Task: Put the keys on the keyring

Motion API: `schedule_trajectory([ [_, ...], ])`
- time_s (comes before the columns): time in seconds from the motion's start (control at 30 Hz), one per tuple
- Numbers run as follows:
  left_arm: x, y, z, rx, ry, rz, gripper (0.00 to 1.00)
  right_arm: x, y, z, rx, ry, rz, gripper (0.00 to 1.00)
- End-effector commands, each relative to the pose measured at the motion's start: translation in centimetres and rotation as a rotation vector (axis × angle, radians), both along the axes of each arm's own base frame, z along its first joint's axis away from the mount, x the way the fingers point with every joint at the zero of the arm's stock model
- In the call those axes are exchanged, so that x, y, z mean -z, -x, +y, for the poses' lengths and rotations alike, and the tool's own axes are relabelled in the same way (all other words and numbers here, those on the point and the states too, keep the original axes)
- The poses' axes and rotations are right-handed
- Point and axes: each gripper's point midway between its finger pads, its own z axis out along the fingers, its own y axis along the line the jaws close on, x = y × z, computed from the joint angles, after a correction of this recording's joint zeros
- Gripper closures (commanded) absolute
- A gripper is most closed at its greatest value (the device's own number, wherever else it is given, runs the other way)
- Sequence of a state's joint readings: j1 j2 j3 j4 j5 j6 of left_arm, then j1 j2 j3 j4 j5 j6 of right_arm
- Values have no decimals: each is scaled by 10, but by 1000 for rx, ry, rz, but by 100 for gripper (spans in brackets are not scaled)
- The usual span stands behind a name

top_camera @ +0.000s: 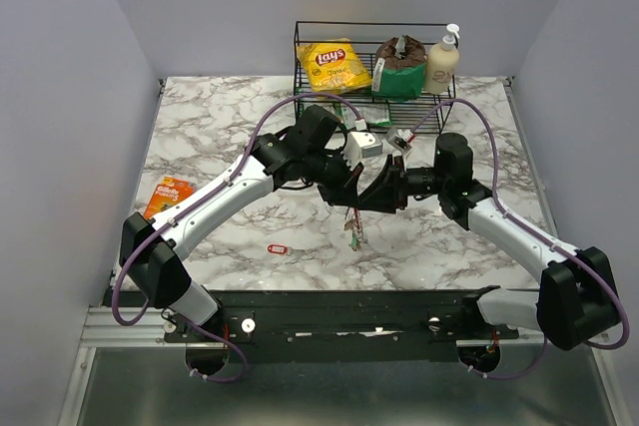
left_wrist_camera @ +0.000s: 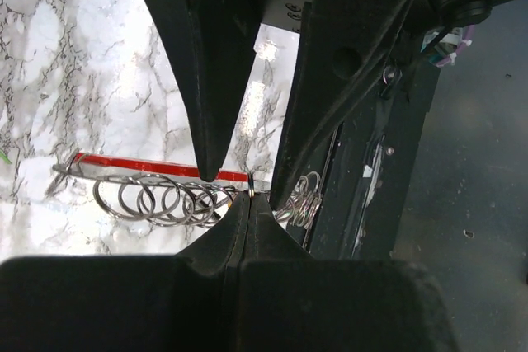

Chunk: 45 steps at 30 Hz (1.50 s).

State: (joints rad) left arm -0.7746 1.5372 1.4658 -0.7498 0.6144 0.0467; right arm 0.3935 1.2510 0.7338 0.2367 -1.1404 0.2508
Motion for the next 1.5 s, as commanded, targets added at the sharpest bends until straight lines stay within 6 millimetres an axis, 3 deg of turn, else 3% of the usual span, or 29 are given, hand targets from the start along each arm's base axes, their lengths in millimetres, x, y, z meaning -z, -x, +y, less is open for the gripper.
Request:
schedule_trajectory([
  [0.0,-18,5,-9,53,62,-24,100,-11,7,4,-72,-25,-37,72],
  [0.1,-19,5,-9,58,63,-28,100,-12,9,3,-77,-28,-42,99],
  [0.4,-23,-4,2,-14,41,-101,100,-19,12,2,-71,-38,-79,99],
  [0.53,-32,-11,3,-60,70,-144,72,-25,10,1,-56,-43,-92,99],
  [0.6,-33,-17,6,-108,72,-168,48,-28,7,2,-44,-42,-98,99],
  [0.7,-45,-26,11,-158,114,-229,30,-36,5,2,-25,-46,-112,99],
  [0.73,-57,-28,12,-190,156,-246,28,-38,4,2,-22,-49,-116,99],
  [0.8,-57,-29,16,-209,180,-254,26,-43,2,2,-9,-54,-122,99],
  [0.83,-70,-28,16,-211,227,-276,26,-46,1,3,-2,-58,-130,99],
  [0.9,-67,-27,18,-208,246,-274,26,-53,0,3,2,-76,-150,99],
  [1.03,-80,-27,23,-195,337,-269,31,-66,3,2,3,-126,-246,99],
  [1.1,-79,-17,24,-154,393,-195,34,-69,3,1,16,-145,-279,99],
  [1.13,-89,-28,32,-169,443,-207,34,-73,4,1,22,-154,-296,99],
  [1.17,-85,-27,34,-179,469,-133,35,-73,4,0,29,-158,-301,99],
  [1.2,-89,-18,36,-126,514,-84,37,-76,5,0,30,-171,-311,99],
  [1.23,-103,-21,37,-102,583,-123,39,-79,5,0,32,-179,-320,99],
  [1.27,-98,-22,43,-104,603,-89,39,-80,6,0,28,-187,-328,99],
  [1.33,-116,-15,45,-60,690,-89,39,-85,9,0,23,-222,-353,99],
  [1.47,-119,-9,45,-15,734,-69,41,-97,12,-2,54,-299,-405,99],
])
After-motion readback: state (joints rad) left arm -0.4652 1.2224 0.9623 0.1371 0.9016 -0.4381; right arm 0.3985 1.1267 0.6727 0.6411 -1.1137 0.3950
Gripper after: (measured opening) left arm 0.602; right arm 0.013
